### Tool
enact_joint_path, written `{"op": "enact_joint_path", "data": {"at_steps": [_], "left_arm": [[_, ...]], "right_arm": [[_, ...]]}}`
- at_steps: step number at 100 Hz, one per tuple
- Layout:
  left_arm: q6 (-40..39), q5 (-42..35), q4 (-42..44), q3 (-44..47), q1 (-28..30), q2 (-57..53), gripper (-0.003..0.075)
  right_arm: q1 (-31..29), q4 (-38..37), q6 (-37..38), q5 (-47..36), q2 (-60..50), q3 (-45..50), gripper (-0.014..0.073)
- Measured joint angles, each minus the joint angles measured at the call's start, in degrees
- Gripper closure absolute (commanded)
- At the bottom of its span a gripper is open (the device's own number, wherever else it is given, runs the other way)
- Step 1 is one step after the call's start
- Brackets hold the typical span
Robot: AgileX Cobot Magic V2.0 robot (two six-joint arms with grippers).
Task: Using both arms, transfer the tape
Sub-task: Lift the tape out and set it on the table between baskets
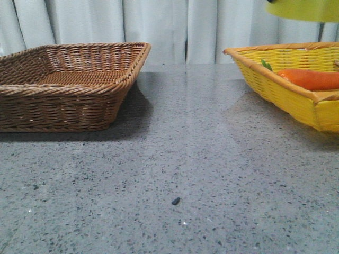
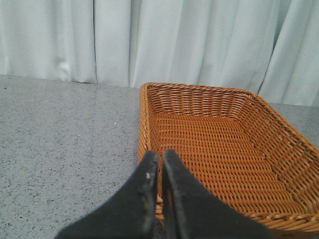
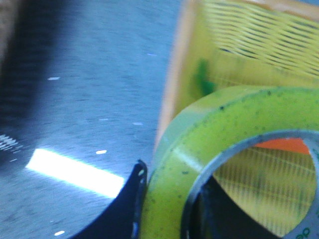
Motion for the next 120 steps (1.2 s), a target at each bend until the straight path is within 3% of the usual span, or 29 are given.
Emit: {"op": "enact_joint_path", "data": {"at_steps": [33,80,87,104,120], "left_arm": [[0.0,0.0,0.0,0.0,0.0,0.0,0.0741],[0.0,0.0,0.0,0.0,0.0,0.0,0.0741],[0.0,0.0,0.0,0.0,0.0,0.0,0.0741],[0.0,-0.2,0.0,0.0,0.0,0.0,0.0741],[0.0,0.0,0.0,-1.1,0.0,0.0,0.0741]], "right_arm": [[11.8,4.5,0.0,0.2,4.5,-0.1,0.0651],[12.9,4.5,-0.5,-1.4,17.1,-0.1,0.0643],[12.9,4.5,-0.6,-1.4,18.0,-0.1,0.0593],[12.9,4.4,-0.6,-1.4,18.2,-0.1,0.0382],[12.9,4.4,-0.6,-1.0,18.2,-0.5,0.0344]]}}
